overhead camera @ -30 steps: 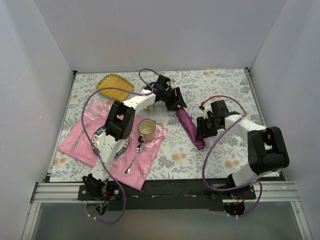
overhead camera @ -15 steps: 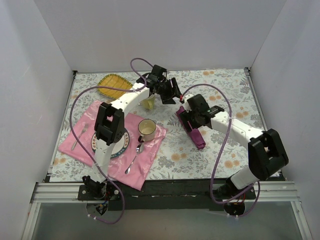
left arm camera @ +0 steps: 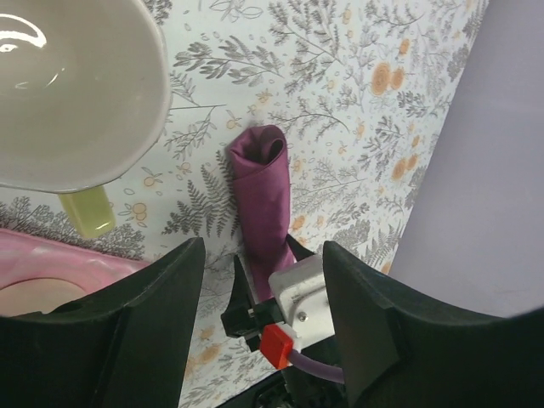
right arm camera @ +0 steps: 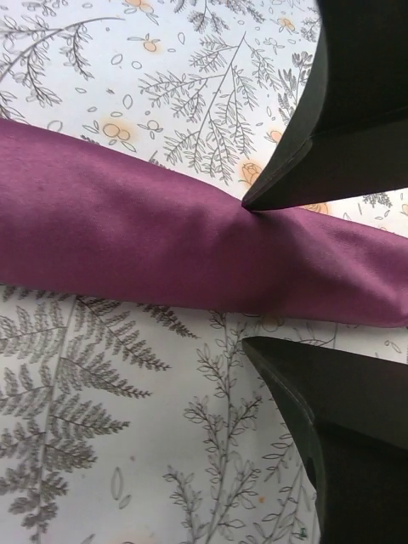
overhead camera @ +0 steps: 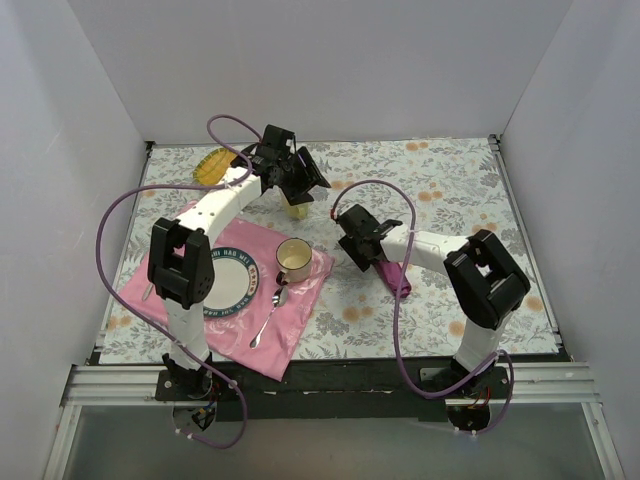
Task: Fold the napkin, place the utensils inside, and roll it up
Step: Roll the napkin with the utensil
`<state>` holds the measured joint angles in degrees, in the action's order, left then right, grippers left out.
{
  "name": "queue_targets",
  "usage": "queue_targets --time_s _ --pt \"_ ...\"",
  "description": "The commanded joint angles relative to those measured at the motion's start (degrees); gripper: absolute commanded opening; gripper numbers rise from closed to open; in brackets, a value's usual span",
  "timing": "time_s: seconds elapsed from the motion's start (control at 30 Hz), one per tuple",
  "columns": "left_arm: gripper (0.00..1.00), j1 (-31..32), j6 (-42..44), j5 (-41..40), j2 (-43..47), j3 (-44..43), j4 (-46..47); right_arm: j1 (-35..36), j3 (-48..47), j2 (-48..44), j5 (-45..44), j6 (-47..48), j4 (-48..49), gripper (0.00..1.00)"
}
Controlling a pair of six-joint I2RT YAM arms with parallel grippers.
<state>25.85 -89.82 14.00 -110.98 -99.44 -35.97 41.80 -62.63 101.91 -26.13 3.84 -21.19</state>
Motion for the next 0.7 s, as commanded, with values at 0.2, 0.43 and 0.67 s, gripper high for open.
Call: queue_targets --time_s 0.2,0.43,0.67 --pt "0.56 -0.4 0.7 0.8 2.1 3.0 2.0 0.3 -1.3 4.6 -6.6 0.9 5.3 0.59" --pt "0.57 -1.0 1.9 2.1 1.6 3.6 2.7 0.3 -0.3 6.4 -5.3 1.3 7.3 0.34" --pt "0.57 -2.3 6.5 7.4 2.3 5.7 5.9 -2.2 -1.3 3.9 4.5 -3.0 5.5 0.12"
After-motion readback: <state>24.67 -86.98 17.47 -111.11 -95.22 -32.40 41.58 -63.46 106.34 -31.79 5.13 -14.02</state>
